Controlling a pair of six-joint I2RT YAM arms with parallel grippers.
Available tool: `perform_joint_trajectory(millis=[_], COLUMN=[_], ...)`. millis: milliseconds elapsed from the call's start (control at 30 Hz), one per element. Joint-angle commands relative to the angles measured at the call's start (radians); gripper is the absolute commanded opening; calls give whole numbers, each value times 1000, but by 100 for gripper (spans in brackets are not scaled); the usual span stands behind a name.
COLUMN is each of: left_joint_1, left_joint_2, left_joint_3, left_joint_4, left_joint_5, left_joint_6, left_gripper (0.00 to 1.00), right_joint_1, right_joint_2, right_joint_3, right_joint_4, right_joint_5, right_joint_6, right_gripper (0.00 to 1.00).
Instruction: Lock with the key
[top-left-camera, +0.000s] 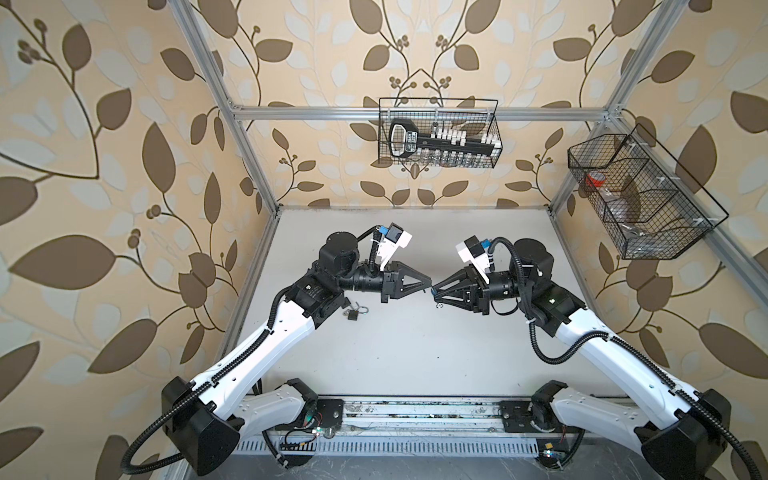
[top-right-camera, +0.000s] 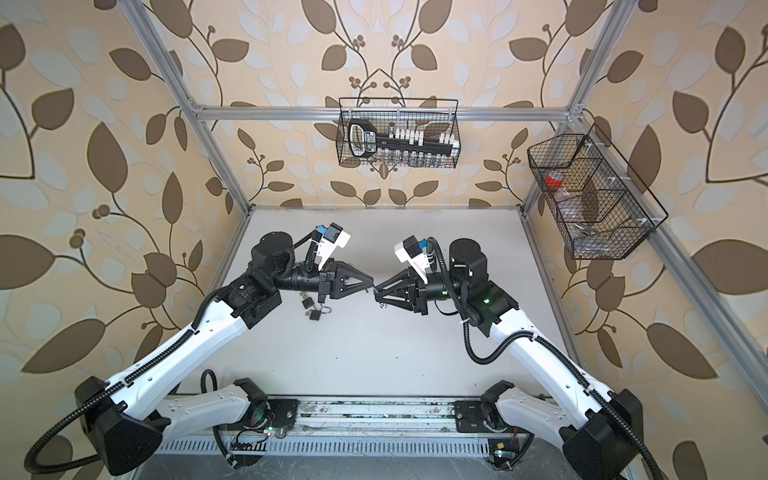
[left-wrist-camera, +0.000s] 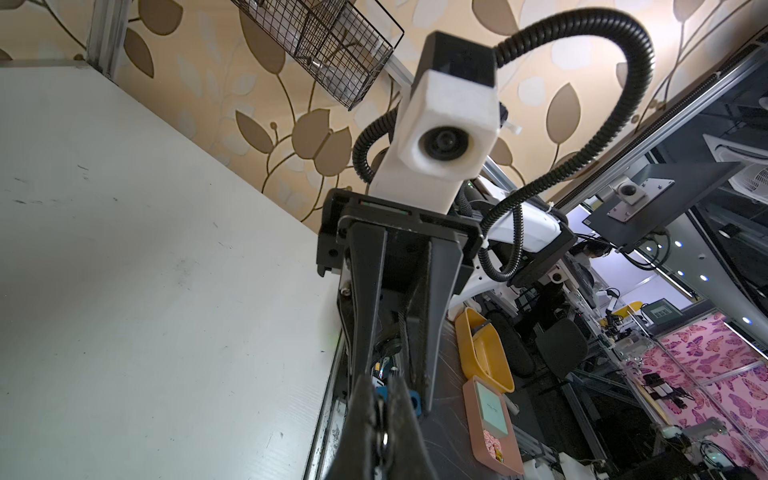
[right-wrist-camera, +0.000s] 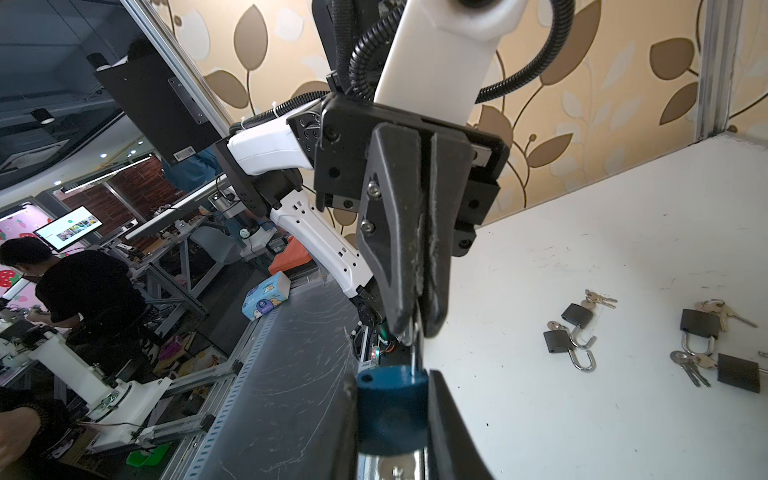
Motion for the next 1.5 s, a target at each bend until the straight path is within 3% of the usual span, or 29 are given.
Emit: perform_joint_trajectory(millis=[0,67,100,300,467,767,1233,1467], left_joint_1=[-9,-11,-12,-15,-19,-24,-28,-30], left_joint_2=[-5,-14,-21,-74,-88,-75,-82,-101], left_joint_3=[64,77,84,79,60,61,52,44], left_joint_4=[19,9,1,26,74,96,96,82], left_joint_5=[-4,-35,-56,-184,-199,-159,-151,-178], left_joint_6=[-33,-44,-49,-107,-148,-153,-147,-143], left_gripper=[0,0,0,0,0,0,0,0], right_joint_1=[-1,-3,-1,-2,-1,11,80,80], right_joint_2=[-45,-80,-100,-218,-218,-166,-102,-163], right_joint_3=[-9,-26,-37,-140,-189,-158,-137,-155], right_joint_4=[37,57,68,205,354,455,401,387], right_joint_5=[20,67,96,344,410,393,344,417], right_joint_6=[-24,-40,-49,0,117,203,164,119], right_gripper=[29,46,49,49,45,41,39,39])
